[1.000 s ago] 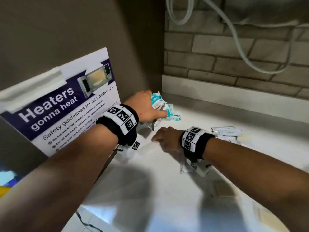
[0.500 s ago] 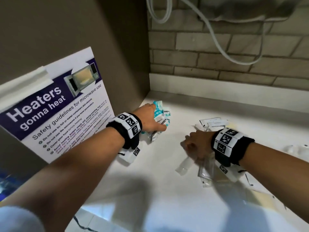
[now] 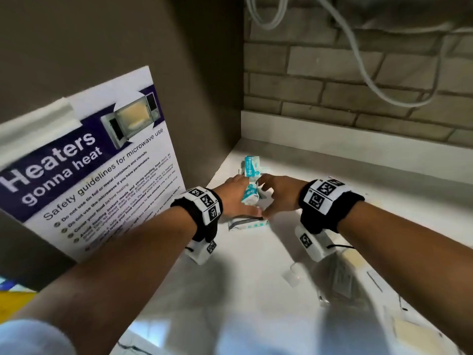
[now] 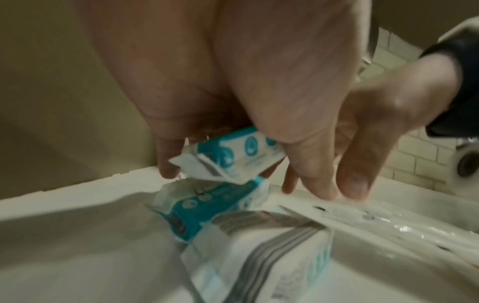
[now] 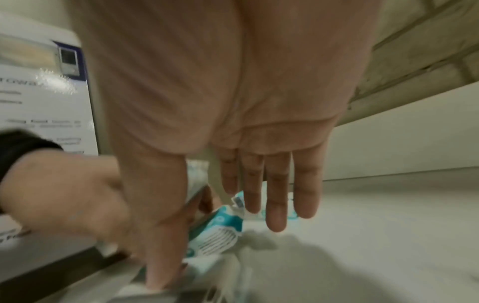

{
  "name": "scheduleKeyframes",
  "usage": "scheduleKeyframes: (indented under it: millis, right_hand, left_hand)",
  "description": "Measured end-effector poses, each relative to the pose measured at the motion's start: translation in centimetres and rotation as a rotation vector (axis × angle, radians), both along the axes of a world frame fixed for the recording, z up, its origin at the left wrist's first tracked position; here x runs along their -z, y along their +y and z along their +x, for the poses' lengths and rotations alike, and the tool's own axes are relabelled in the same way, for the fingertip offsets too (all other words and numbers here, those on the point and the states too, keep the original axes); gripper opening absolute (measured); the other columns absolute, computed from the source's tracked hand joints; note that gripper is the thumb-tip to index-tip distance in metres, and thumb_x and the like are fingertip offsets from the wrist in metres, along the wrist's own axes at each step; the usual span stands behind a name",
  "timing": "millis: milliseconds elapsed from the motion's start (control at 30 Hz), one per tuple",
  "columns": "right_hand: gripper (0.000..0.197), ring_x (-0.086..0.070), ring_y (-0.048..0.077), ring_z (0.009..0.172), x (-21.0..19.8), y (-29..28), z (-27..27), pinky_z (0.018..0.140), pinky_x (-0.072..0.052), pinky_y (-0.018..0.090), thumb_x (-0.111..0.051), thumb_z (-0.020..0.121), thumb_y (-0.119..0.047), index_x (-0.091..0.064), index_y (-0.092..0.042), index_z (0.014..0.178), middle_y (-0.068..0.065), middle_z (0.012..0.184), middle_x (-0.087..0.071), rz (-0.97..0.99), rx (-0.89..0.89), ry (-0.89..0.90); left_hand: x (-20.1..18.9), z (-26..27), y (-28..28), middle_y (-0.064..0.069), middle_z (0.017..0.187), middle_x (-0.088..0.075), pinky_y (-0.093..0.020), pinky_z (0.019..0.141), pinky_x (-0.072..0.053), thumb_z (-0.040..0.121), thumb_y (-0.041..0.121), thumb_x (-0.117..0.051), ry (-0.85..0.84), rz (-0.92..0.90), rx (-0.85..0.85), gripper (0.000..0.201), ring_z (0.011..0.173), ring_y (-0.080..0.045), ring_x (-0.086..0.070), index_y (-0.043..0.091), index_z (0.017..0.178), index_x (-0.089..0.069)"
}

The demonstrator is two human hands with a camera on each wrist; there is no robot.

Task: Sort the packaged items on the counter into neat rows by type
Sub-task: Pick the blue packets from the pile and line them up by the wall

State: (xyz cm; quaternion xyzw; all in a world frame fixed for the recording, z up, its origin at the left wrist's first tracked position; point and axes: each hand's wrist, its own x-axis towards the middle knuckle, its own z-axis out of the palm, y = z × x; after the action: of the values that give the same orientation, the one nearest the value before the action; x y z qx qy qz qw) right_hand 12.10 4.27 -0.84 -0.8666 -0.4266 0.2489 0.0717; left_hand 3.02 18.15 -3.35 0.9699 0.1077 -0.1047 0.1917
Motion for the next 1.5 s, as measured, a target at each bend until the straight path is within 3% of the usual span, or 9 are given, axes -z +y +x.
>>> scheduleKeyframes:
  millis: [233,400,533,767,900,1000,1133,1367,1500]
  right_hand:
    - [0.069,-0.054,0.022,0.099,2.9,0.7,-1.2,0.081,-0.044,0.029,-0.087,0.063,-0.029,-0.047,-0.011,0.116,0.004,0.111,-0.058,-0.031,-0.055,-0.003]
    - [0.053,-0.053,0.022,0.102,2.3,0.3,-0.9,0.085,-0.041,0.028,-0.076,0.078,-0.037,-0.054,-0.014,0.121,0.004,0.119,-0.06,-0.055,-0.029,-0.013]
    - [0.036,-0.055,0.022,0.08,1.6,-0.8,0.6,0.077,-0.043,0.029,-0.05,0.096,-0.044,-0.062,-0.011,0.103,0.006,0.091,-0.065,-0.049,0.093,0.104]
    - [0.045,-0.05,0.021,0.053,1.5,-1.9,0.4,0.055,-0.045,0.026,-0.03,0.1,-0.033,-0.059,-0.001,0.093,0.02,0.08,-0.063,0.069,0.346,0.341]
    - [0.046,-0.046,0.021,0.05,1.7,-1.9,-0.4,0.051,-0.04,0.028,-0.028,0.099,-0.033,-0.056,-0.005,0.075,0.014,0.066,-0.058,0.119,0.383,0.347]
    - [0.046,-0.048,0.021,0.052,1.7,-1.7,-0.4,0.053,-0.041,0.027,-0.027,0.099,-0.035,-0.058,-0.006,0.081,0.011,0.066,-0.058,0.17,0.393,0.354]
    - [0.045,-0.05,0.02,0.055,1.3,-1.2,-0.4,0.055,-0.045,0.027,-0.027,0.099,-0.034,-0.058,-0.007,0.082,0.009,0.067,-0.059,0.243,0.373,0.38]
    - [0.031,-0.051,0.018,0.07,0.7,-0.9,0.0,0.06,-0.042,0.027,-0.045,0.096,-0.041,-0.06,-0.014,0.096,0.003,0.075,-0.056,0.278,0.292,0.271]
    - [0.03,-0.047,0.016,0.066,-1.0,-0.6,0.8,0.067,-0.038,0.028,-0.06,0.089,-0.044,-0.06,-0.016,0.077,0.0,0.069,-0.052,0.232,0.15,0.113]
  left_hand:
    - [-1.0,-2.7,0.9,-0.002,0.112,-0.037,-0.031,0.083,-0.042,0.075,0.036,-0.072,-0.11,-0.011,0.012,0.054,0.102,-0.019,-0.046,0.014,0.113,-0.041]
    - [0.0,-4.4,1.1,-0.004,0.108,-0.06,-0.037,0.079,-0.054,0.069,0.02,-0.076,-0.032,-0.182,-0.034,0.065,0.091,-0.024,-0.064,0.022,0.113,-0.028]
    - [0.1,-4.7,1.3,0.003,0.1,-0.061,-0.027,0.072,-0.051,0.065,0.021,-0.081,-0.131,-0.173,-0.064,0.052,0.084,-0.018,-0.062,0.02,0.101,-0.044]
    - [0.3,-4.3,0.9,0.001,0.114,-0.051,-0.018,0.093,-0.043,0.082,0.027,-0.073,-0.182,-0.246,-0.078,0.042,0.098,-0.011,-0.059,0.016,0.122,-0.065]
    - [0.2,-4.5,0.8,0.001,0.112,-0.056,-0.013,0.087,-0.045,0.076,0.02,-0.079,-0.193,-0.341,-0.076,0.041,0.086,-0.005,-0.062,0.017,0.115,-0.067]
    - [0.3,-5.2,0.9,0.007,0.103,-0.055,-0.01,0.081,-0.045,0.067,0.02,-0.084,-0.139,-0.317,-0.042,0.044,0.085,-0.006,-0.059,0.023,0.108,-0.067]
    - [1.0,-6.2,1.1,0.01,0.103,-0.058,-0.023,0.088,-0.051,0.053,0.03,-0.082,-0.027,-0.247,0.0,0.05,0.094,-0.005,-0.06,0.035,0.1,-0.064]
    - [0.8,-6.7,1.8,0.007,0.102,-0.064,-0.025,0.092,-0.051,0.065,0.014,-0.08,0.098,-0.263,0.008,0.038,0.097,-0.007,-0.06,0.023,0.099,-0.068]
    - [-0.2,-4.7,3.1,-0.003,0.103,-0.066,-0.025,0.081,-0.049,0.079,0.01,-0.065,-0.043,-0.11,-0.12,0.015,0.092,-0.02,-0.063,0.02,0.09,-0.063]
